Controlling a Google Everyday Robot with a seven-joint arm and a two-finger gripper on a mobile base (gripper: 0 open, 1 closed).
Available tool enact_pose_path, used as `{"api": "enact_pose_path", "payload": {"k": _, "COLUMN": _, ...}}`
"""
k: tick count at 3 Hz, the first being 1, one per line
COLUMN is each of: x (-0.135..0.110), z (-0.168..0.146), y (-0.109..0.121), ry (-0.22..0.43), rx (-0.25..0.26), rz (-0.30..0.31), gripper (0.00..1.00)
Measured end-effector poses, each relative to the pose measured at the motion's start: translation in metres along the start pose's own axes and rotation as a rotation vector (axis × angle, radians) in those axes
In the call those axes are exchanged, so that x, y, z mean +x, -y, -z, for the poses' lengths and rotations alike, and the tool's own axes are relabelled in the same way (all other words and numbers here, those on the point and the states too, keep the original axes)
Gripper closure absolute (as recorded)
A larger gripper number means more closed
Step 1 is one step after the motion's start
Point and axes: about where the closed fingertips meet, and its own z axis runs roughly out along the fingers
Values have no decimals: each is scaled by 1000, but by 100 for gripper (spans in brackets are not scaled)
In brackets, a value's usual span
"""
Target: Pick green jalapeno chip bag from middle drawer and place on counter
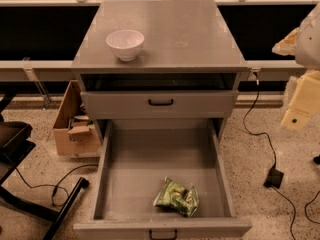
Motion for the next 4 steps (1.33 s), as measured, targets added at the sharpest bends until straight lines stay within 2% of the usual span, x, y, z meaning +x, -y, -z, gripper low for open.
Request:
{"api": "enact_pose_path", "payload": {"k": 1, "x": -1, "z": -2, "y": -1, "ry": 6, "rx": -1, "rz": -3, "gripper": 0}}
{"api": "enact_pose_path", "payload": {"k": 2, "x": -8, "z": -32, "y": -8, "ry": 76, "rx": -11, "rz": -43, "gripper": 0}}
{"api": "enact_pose_path", "payload": {"k": 3, "x": -31, "z": -118, "y": -39, "ry": 171, "rx": -79, "rz": -129, "gripper": 0}}
{"api": "enact_pose_path", "payload": {"k": 4, "x": -48, "z": -185, "y": -50, "ry": 197, "rx": -91, "rz": -195, "gripper": 0}}
